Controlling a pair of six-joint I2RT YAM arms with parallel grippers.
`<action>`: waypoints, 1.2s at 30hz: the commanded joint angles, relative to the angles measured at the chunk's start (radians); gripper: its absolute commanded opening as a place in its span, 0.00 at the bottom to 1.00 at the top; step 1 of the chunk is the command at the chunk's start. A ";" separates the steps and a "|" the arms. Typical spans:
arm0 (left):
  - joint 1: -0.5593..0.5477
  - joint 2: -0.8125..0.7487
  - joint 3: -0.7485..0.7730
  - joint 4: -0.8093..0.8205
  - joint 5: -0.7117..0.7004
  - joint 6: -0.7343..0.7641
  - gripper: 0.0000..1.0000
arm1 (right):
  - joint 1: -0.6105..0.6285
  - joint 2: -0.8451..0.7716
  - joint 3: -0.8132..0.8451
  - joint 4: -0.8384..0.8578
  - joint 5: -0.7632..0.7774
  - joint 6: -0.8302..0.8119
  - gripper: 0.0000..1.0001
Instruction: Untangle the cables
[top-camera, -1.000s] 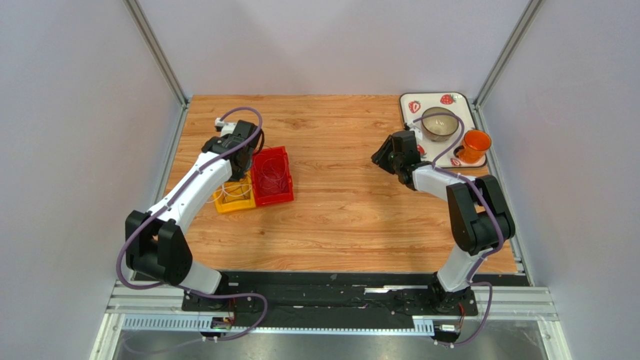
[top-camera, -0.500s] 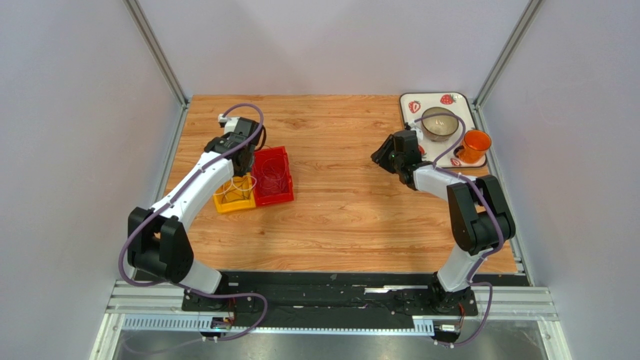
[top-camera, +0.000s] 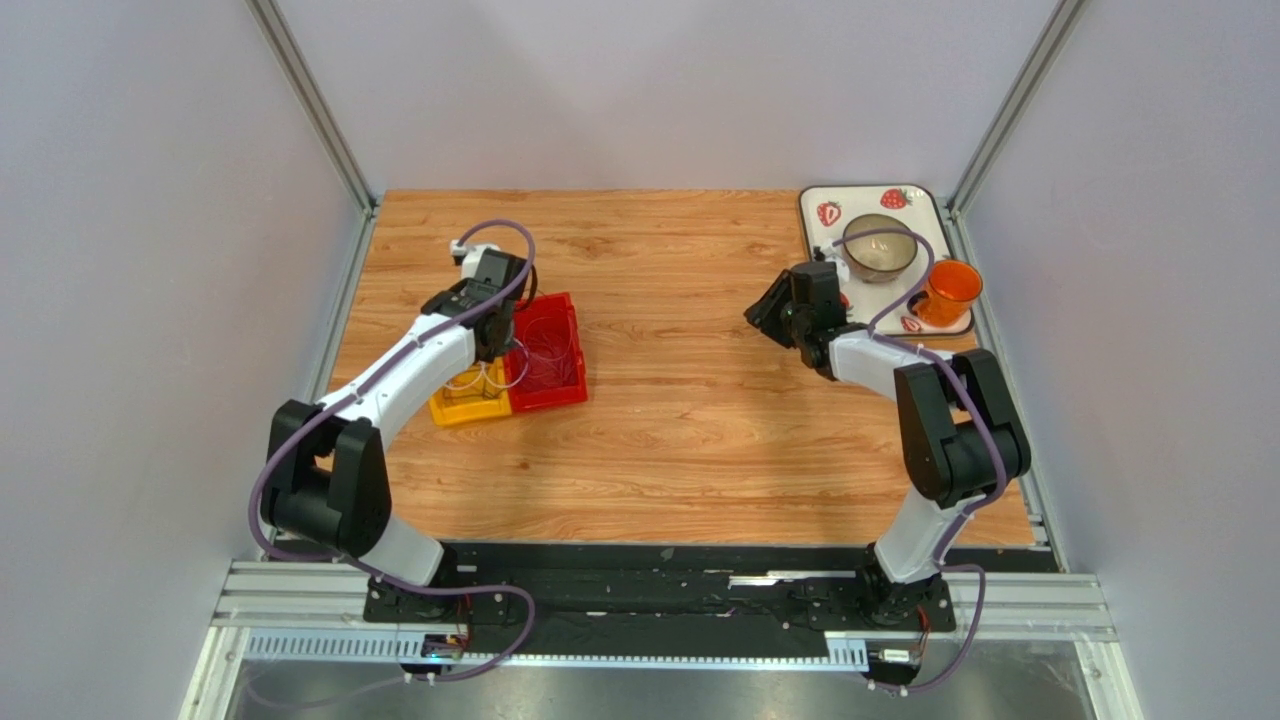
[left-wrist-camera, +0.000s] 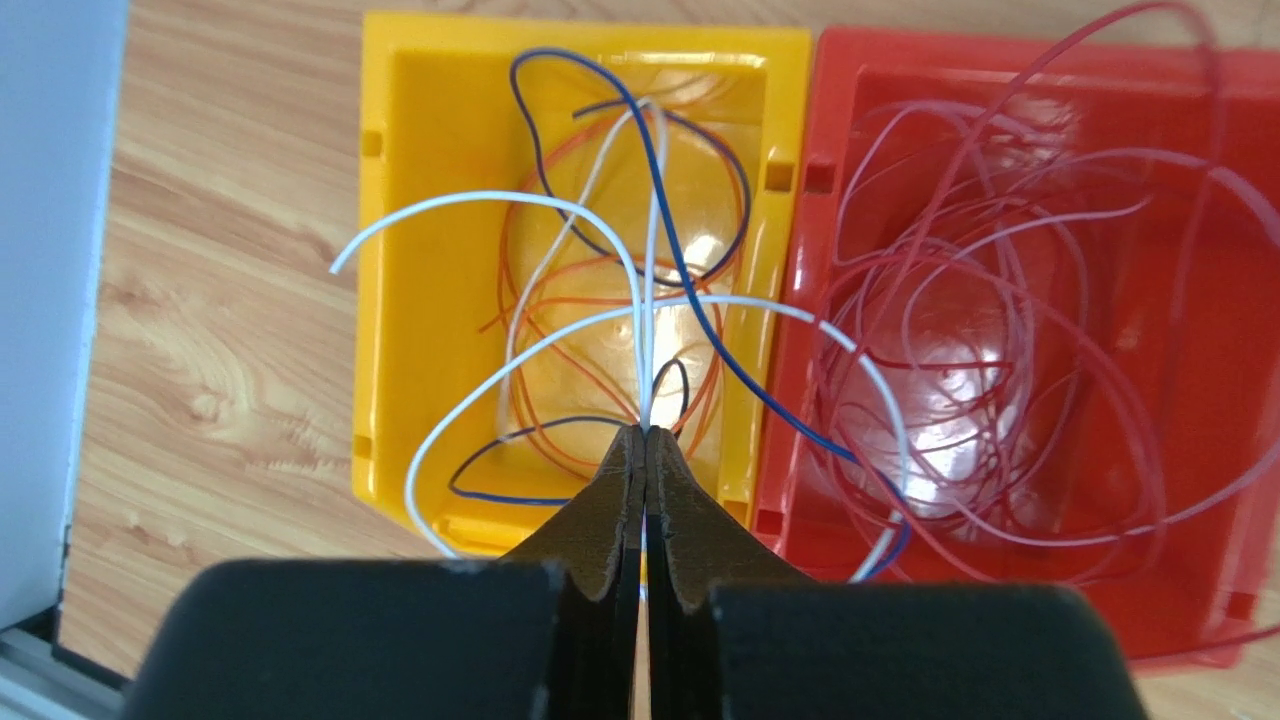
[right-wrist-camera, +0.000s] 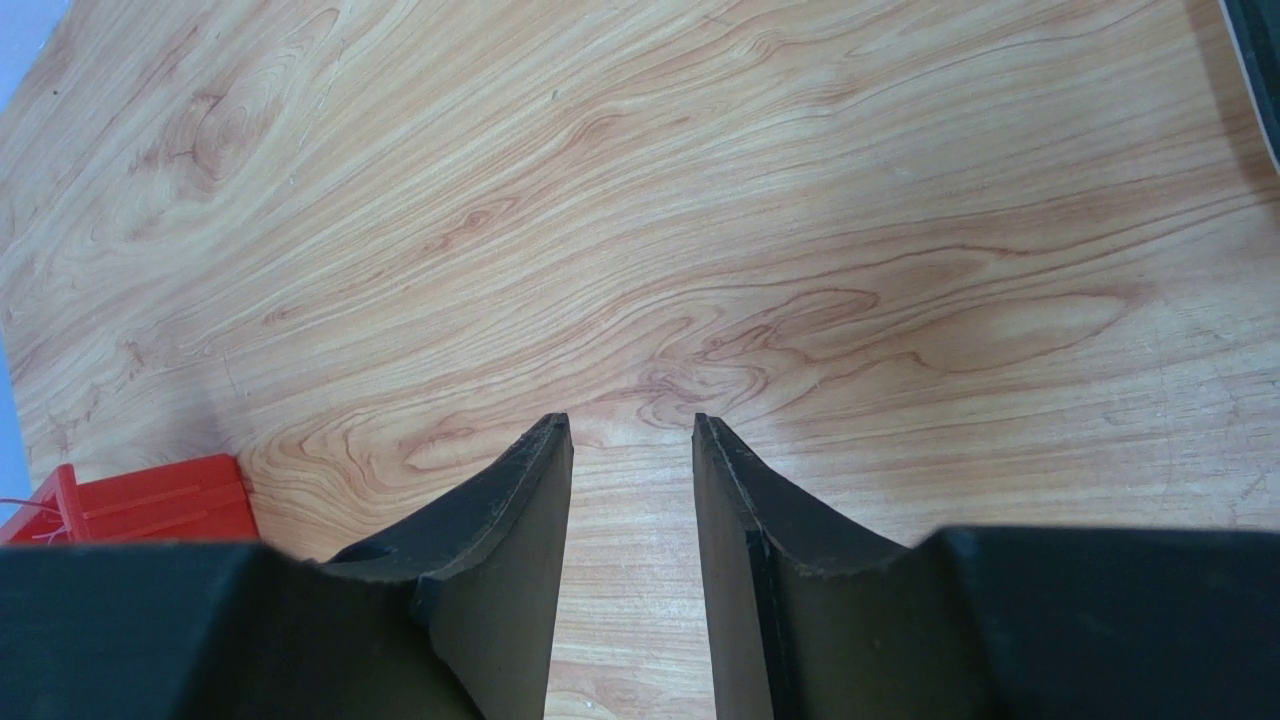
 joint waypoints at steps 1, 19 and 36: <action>0.033 0.004 -0.075 0.083 0.031 -0.024 0.00 | -0.008 0.012 -0.006 0.049 -0.034 0.017 0.39; 0.222 0.040 -0.173 0.354 0.322 -0.076 0.00 | -0.009 0.021 -0.001 0.052 -0.053 0.022 0.39; 0.231 -0.123 -0.182 0.181 0.218 -0.179 0.48 | -0.014 0.029 0.004 0.052 -0.063 0.025 0.39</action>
